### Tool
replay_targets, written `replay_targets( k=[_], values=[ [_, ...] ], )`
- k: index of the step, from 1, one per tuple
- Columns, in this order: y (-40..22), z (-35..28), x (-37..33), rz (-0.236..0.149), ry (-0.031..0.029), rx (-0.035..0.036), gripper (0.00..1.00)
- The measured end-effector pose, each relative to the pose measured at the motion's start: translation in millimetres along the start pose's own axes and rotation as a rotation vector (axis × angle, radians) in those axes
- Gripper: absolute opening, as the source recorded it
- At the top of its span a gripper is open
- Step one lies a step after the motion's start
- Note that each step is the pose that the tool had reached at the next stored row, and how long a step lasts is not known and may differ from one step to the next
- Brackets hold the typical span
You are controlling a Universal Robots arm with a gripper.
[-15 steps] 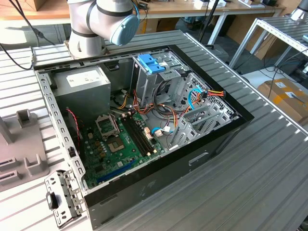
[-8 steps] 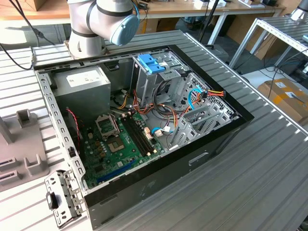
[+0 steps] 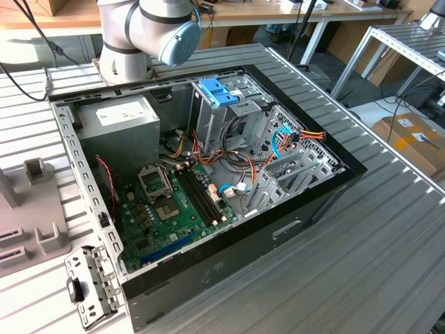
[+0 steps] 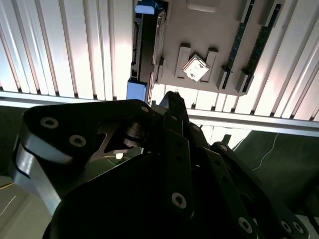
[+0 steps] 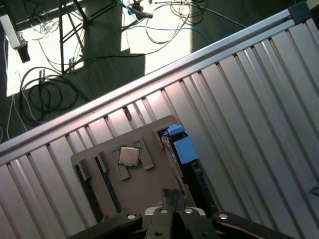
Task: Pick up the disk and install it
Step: 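Pick up the disk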
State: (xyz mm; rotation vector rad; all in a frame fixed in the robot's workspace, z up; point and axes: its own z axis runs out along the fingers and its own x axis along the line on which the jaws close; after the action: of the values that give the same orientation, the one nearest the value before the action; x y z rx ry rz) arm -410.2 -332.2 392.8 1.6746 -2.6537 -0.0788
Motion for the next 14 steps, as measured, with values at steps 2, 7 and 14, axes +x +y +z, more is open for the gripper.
replay_targets(
  k=[2, 7, 14],
  values=[
    [0.0, 0.0, 0.0, -0.025, 0.0011, -0.0006, 0.11],
    [0.0, 0.0, 0.0, -0.089, 0.0039, -0.0022, 0.11],
    [0.0, 0.0, 0.0, -0.182, 0.008, -0.0044, 0.11]
  ],
)
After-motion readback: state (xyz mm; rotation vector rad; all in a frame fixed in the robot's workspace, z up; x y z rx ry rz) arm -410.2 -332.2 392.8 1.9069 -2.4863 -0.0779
